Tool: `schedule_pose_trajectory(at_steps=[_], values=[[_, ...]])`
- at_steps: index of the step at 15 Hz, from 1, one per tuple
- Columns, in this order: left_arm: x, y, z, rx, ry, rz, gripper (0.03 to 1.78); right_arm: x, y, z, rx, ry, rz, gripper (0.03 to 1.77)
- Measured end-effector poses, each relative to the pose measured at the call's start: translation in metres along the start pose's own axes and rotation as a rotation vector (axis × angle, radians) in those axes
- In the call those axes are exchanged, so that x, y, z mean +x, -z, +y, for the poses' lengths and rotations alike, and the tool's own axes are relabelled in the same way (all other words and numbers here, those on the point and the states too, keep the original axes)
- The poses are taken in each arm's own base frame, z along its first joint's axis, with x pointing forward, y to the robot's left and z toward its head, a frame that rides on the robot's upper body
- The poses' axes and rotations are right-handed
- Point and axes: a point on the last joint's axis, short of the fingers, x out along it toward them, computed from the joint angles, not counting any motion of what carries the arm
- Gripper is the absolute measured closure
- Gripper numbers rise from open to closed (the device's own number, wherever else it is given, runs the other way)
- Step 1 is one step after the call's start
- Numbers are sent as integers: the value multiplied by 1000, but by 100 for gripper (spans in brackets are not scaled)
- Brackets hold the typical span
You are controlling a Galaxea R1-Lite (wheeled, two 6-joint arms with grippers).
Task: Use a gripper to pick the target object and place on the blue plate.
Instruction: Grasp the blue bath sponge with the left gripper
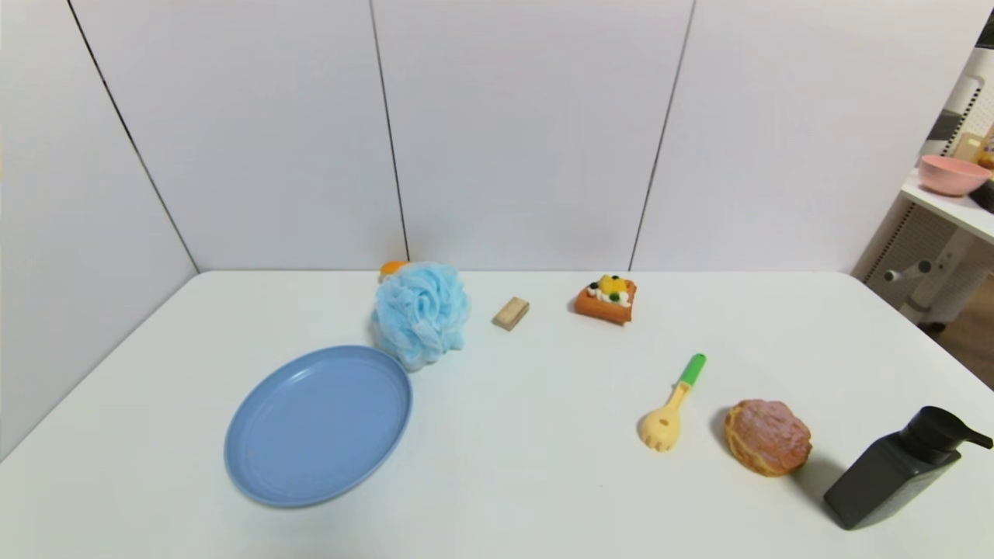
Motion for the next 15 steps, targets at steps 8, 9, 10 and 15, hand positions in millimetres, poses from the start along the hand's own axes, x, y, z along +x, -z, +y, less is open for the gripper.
schedule_pose_trajectory(at_steps=[8,9,10,15], values=[[0,0,0,0,0,0,12,0,0,0,0,0,-1,10],[0,0,0,0,0,0,12,0,0,0,0,0,-1,10],[0,0,0,0,0,0,12,0,0,0,0,0,0,10],[0,0,0,10,0,1,12,0,0,0,0,0,0,10]])
